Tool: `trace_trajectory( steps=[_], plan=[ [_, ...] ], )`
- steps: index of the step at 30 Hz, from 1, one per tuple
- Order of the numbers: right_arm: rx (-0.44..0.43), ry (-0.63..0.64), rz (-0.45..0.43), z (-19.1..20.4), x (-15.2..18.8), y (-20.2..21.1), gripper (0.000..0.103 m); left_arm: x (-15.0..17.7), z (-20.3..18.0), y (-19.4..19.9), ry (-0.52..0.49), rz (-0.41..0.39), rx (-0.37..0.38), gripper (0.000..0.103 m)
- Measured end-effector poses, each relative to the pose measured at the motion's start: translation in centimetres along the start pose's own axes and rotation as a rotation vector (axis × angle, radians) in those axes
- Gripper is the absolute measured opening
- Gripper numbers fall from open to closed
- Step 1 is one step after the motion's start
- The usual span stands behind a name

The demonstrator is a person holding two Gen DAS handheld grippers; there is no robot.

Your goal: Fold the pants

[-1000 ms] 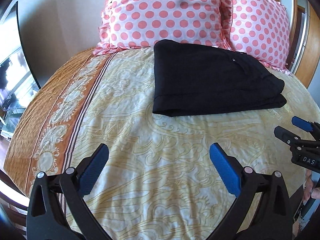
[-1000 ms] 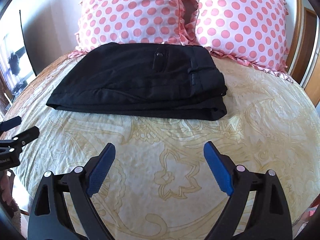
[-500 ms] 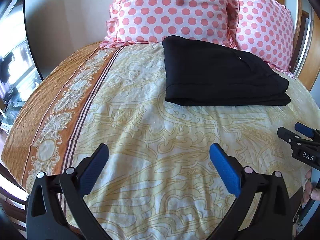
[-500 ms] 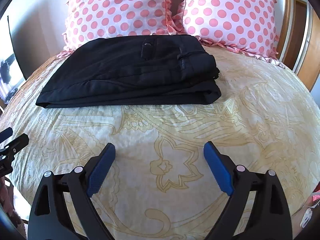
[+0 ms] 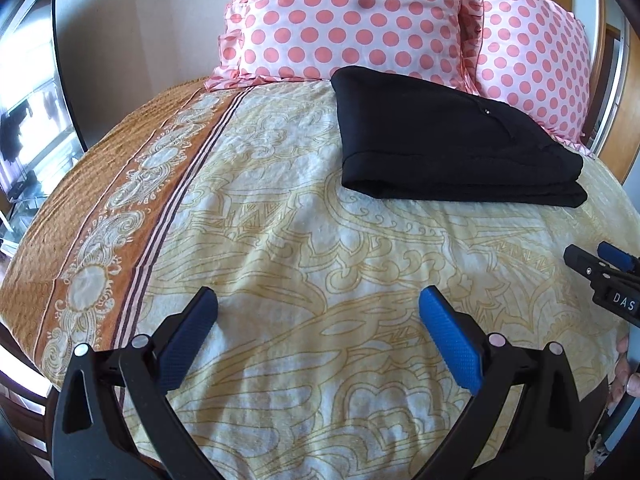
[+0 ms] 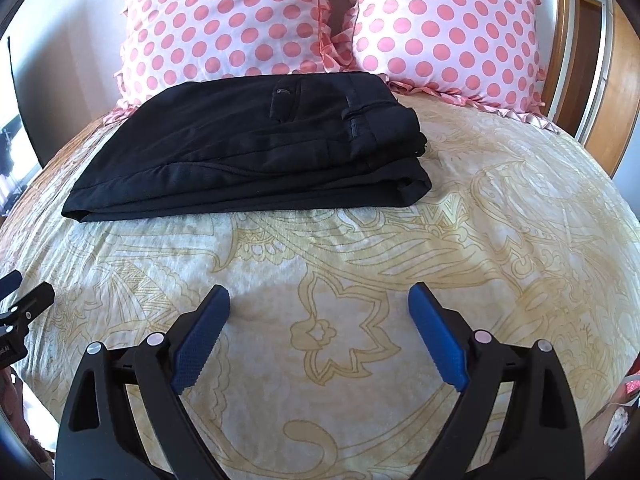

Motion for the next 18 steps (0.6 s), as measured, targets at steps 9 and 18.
trace_trajectory(
  steps=[9,18],
  plan=[
    [-0.001,0.003,-0.005,0.05,0.01,0.05,0.096,0.11,-0.07,-0.05,-0.006,-0.018,-0.012,0.101],
    [-0.001,0.003,-0.010,0.04,0.00,0.04,0.097,0.08,-0.15,-0.17,0.001,-0.032,-0.019,0.101]
  ],
)
Point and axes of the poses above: each gripper's, at about its wrist camera, not at the fingertips, and y roughly against the way its jaws point, z to its left, x to its underside, the point moved 8 cm from there along -y, roughly the way its jaws point, and after that the axes turned 10 degrees about y, right-handed, at the moved point
